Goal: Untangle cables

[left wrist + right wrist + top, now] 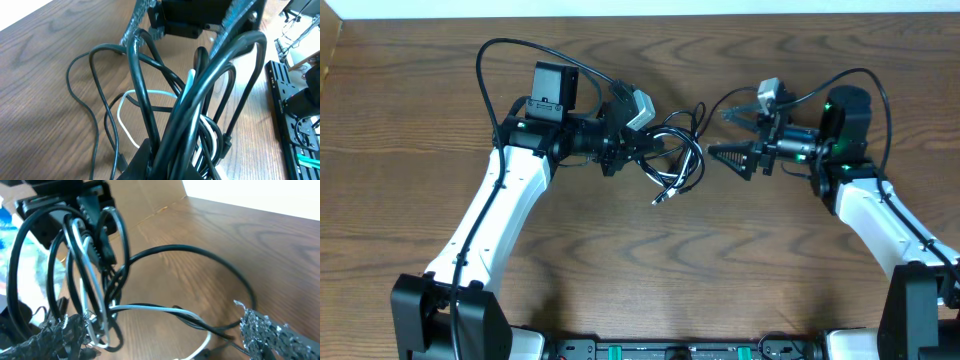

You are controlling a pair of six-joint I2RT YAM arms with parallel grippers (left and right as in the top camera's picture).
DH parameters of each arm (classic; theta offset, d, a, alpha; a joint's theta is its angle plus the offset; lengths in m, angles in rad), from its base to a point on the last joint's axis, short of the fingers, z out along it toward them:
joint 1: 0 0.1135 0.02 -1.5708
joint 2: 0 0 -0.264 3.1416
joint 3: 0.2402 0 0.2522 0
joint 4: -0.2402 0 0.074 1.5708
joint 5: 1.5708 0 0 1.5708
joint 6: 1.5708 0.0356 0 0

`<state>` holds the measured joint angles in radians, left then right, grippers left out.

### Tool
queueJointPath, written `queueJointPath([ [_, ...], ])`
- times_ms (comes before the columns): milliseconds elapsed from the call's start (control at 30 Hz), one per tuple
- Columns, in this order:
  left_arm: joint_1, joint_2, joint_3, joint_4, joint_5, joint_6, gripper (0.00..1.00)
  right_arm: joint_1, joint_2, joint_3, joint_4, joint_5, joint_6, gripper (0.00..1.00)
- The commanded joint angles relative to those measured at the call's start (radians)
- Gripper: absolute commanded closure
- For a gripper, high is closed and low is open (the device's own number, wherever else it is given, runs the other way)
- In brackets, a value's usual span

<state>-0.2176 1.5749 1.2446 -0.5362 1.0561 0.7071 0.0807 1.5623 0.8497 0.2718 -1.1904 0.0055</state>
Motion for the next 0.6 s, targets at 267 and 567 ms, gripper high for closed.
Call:
queueJointPath([
  [267,0.003,-0.003,0.006,0.007,0.114,-0.008,0.92,0.147,-0.006,0.006,-0.006,0.066,-0.037,0.12],
  [567,0.003,-0.003,0.006,-0.018,0.026,-0.010,0.92,0.150,-0.006,0.006,-0.007,0.126,-0.063,0.79],
])
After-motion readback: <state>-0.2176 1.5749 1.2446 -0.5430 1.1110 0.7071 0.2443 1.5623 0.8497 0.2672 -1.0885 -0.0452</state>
